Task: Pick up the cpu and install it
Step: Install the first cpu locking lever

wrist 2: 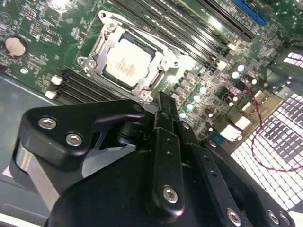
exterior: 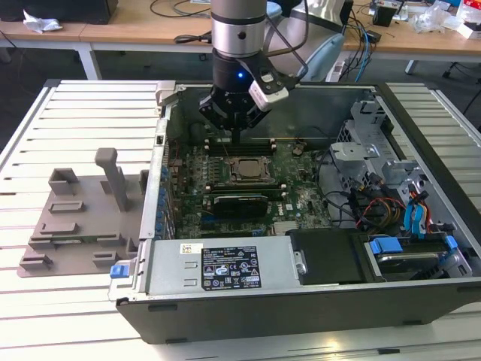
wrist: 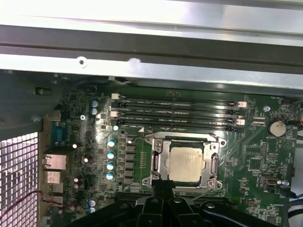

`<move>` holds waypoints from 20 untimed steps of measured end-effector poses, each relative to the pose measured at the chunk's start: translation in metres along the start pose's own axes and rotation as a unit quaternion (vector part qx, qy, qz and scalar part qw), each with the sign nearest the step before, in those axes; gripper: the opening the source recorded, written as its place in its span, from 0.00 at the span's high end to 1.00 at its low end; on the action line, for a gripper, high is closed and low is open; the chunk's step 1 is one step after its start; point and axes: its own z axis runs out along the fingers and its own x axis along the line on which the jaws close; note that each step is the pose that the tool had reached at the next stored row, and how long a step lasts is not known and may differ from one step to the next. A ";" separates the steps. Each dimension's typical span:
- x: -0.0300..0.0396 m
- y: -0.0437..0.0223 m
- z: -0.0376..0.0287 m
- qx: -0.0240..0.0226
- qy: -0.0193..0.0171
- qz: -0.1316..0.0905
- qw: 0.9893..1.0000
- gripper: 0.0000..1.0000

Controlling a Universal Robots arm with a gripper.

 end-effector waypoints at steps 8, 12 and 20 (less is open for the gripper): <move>0.0124 0.0016 -0.0003 0.000 0.000 0.000 1.000 0.89; 0.0155 0.0067 -0.0004 0.000 0.000 0.000 1.000 0.89; 0.0401 0.0169 0.0013 -0.017 -0.001 0.000 1.000 0.89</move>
